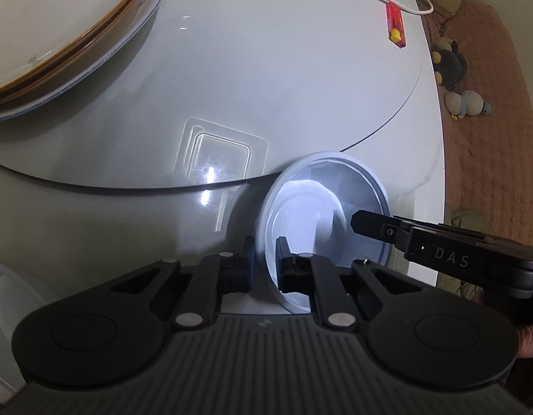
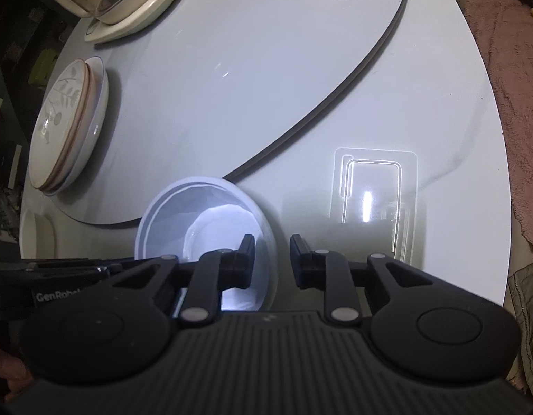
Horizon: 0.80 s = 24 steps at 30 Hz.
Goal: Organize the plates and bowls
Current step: 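Close the left gripper on the bowl rim while the right gripper closes beside it, then lift the stacked bowls with both grippers and carry them toward the deep white bowl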
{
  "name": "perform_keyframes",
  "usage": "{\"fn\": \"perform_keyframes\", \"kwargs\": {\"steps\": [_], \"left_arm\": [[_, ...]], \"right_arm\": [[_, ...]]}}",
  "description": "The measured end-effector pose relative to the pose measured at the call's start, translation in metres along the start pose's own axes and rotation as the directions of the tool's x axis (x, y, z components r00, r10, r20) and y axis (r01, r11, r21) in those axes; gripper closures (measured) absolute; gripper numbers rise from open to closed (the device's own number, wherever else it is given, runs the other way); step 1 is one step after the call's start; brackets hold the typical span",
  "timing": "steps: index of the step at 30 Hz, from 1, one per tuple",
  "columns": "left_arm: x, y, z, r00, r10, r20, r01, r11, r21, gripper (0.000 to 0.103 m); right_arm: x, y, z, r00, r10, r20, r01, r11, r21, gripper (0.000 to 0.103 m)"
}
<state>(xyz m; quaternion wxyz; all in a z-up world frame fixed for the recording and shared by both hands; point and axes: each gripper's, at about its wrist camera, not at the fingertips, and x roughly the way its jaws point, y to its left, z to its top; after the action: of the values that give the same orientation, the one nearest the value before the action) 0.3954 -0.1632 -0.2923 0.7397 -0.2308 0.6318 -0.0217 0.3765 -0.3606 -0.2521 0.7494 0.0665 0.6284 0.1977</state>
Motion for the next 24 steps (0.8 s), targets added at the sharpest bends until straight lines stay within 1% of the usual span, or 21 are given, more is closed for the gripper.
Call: {"fn": "perform_keyframes", "kwargs": {"steps": [4,11,15,18,24], "left_arm": [[-0.002,-0.001,0.001,1.000,-0.002,0.006,0.002,1.000,-0.011,0.089],[-0.011,0.003,-0.002,1.000,-0.002,0.020,0.002,1.000,-0.019,0.089],[-0.019,0.004,-0.004,0.999,-0.016,0.034,0.016,1.000,-0.022,0.089],[-0.029,0.007,-0.007,0.998,-0.036,0.048,0.038,0.998,-0.043,0.089],[-0.052,0.006,-0.013,0.995,-0.040,0.088,0.043,0.998,-0.035,0.089]], "right_arm": [[-0.001,0.001,-0.001,1.000,0.021,-0.010,-0.021,1.000,-0.013,0.079],[-0.005,0.003,-0.002,0.999,0.032,0.001,-0.032,0.999,-0.018,0.081],[-0.013,0.001,-0.004,0.999,0.038,0.008,-0.038,0.999,-0.012,0.081],[-0.023,0.000,-0.006,0.999,0.044,0.016,-0.044,0.999,-0.006,0.081],[-0.043,0.009,-0.011,0.998,0.059,0.034,-0.059,0.998,-0.005,0.081]]}}
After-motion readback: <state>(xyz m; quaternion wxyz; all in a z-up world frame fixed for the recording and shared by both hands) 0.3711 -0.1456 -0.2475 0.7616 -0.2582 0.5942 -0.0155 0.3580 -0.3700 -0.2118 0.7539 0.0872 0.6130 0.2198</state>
